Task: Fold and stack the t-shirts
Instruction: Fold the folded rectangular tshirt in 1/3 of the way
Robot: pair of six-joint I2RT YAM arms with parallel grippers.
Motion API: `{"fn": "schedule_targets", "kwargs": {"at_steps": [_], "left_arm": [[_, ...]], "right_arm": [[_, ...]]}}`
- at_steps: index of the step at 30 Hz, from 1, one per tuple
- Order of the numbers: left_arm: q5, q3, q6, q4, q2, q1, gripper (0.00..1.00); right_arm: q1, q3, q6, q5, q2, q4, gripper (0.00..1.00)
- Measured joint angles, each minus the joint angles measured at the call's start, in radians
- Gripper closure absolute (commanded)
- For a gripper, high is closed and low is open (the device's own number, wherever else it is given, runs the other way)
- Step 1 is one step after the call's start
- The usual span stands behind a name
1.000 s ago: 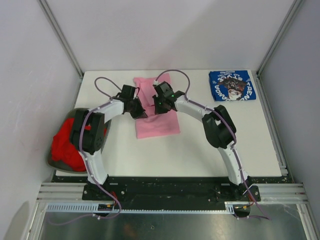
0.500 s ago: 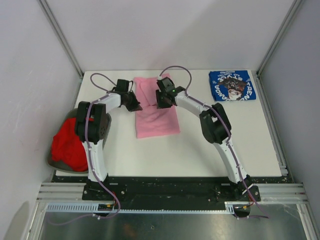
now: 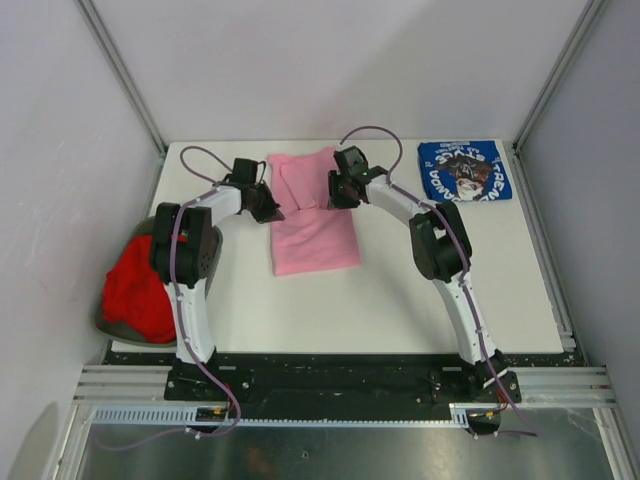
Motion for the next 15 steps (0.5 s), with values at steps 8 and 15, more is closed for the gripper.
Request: {"fn": "schedule_targets", "kwargs": {"at_steps": [8, 15], "left_arm": [[-0.009, 0.010, 0.018, -0.013, 0.000, 0.013, 0.89], [-0.019, 0.027, 0.052, -0.053, -0.043, 0.035, 0.73]], "right_arm": [[-0.027, -0.009, 0.000, -0.029, 0.000, 0.010, 0.58], [-0.032, 0.016, 0.000, -0.025, -0.003, -0.042, 0.55]]}}
